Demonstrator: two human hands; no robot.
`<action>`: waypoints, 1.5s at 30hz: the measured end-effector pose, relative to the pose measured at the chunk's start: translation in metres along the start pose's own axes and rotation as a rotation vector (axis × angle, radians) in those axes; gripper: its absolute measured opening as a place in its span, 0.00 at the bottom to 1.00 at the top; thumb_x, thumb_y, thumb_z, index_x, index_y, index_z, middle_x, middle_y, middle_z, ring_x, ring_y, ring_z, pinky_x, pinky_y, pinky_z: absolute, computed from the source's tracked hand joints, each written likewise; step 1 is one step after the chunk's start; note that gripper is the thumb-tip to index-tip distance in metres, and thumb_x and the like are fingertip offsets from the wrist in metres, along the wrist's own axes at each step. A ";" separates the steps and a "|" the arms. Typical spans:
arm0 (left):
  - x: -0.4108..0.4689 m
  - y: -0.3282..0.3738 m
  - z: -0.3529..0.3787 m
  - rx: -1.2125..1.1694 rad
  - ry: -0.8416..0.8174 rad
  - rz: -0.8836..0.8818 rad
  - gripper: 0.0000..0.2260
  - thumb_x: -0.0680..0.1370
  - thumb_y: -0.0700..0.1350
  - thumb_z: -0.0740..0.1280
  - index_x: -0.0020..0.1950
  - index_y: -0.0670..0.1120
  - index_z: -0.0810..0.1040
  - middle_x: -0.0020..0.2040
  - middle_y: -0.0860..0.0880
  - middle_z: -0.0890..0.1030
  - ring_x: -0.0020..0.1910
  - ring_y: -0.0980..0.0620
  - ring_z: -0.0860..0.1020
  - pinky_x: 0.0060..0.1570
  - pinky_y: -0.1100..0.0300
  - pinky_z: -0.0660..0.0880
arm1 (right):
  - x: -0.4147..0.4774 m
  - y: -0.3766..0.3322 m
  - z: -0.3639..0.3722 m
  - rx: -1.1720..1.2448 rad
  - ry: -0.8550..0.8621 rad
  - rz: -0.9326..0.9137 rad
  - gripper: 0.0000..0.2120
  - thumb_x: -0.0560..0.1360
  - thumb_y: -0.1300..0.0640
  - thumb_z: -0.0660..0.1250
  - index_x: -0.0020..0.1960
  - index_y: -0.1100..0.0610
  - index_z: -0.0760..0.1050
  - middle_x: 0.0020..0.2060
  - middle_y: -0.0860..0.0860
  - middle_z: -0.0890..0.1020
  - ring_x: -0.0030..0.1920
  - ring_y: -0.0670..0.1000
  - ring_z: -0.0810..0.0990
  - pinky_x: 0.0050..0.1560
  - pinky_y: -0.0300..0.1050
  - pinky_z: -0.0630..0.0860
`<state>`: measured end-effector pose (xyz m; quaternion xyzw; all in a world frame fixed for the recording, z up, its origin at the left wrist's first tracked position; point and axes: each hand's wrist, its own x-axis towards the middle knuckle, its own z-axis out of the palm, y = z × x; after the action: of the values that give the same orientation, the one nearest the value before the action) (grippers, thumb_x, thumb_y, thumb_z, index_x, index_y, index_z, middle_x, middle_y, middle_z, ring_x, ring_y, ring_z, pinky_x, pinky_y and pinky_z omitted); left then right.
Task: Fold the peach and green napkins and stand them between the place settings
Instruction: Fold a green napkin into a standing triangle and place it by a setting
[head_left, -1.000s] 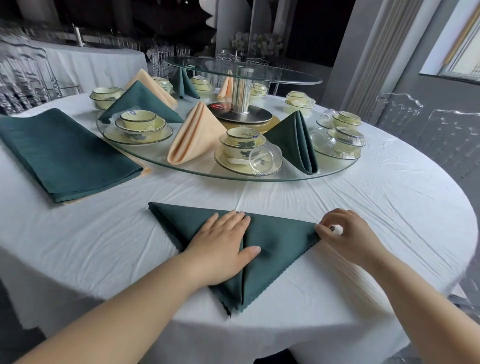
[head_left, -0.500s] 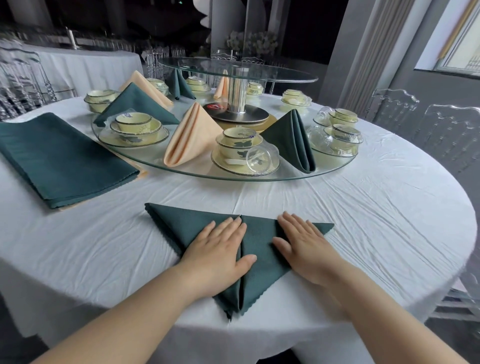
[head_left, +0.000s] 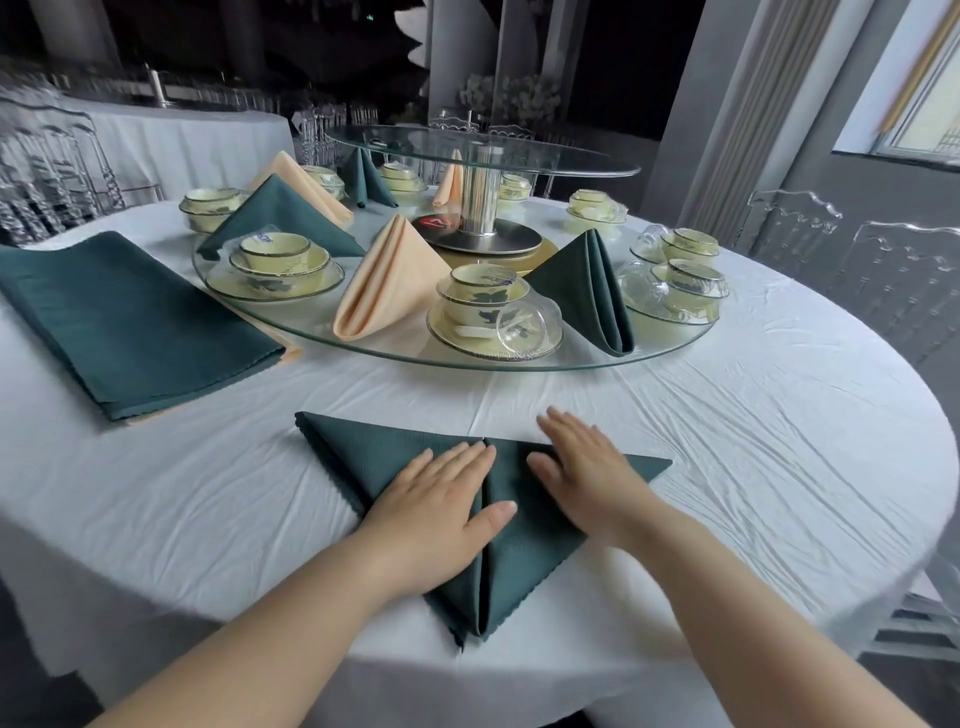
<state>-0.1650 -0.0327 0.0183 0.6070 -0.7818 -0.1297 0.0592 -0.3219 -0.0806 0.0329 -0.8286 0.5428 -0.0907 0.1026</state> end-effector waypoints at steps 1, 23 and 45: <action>0.001 -0.002 -0.002 -0.041 0.013 -0.005 0.26 0.80 0.57 0.46 0.76 0.50 0.42 0.76 0.56 0.43 0.73 0.62 0.42 0.69 0.65 0.36 | 0.002 -0.001 0.007 -0.036 -0.039 0.008 0.25 0.80 0.48 0.49 0.75 0.54 0.48 0.75 0.49 0.49 0.75 0.47 0.46 0.71 0.41 0.40; 0.010 -0.095 -0.047 -0.347 0.261 -0.212 0.13 0.77 0.44 0.64 0.61 0.45 0.76 0.64 0.49 0.74 0.63 0.52 0.70 0.58 0.66 0.62 | 0.007 0.000 -0.007 0.018 -0.117 -0.028 0.23 0.78 0.50 0.58 0.71 0.56 0.61 0.70 0.50 0.64 0.70 0.50 0.61 0.68 0.39 0.55; 0.004 -0.058 -0.105 -0.105 0.235 -0.133 0.08 0.72 0.45 0.71 0.36 0.52 0.73 0.39 0.52 0.76 0.44 0.51 0.75 0.42 0.61 0.69 | 0.020 -0.017 -0.070 -0.047 0.018 -0.085 0.10 0.72 0.57 0.66 0.37 0.53 0.66 0.36 0.49 0.71 0.43 0.51 0.69 0.38 0.42 0.62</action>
<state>-0.0855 -0.0637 0.1032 0.6646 -0.7196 -0.1019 0.1734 -0.3177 -0.0977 0.1053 -0.8522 0.5102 -0.0898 0.0741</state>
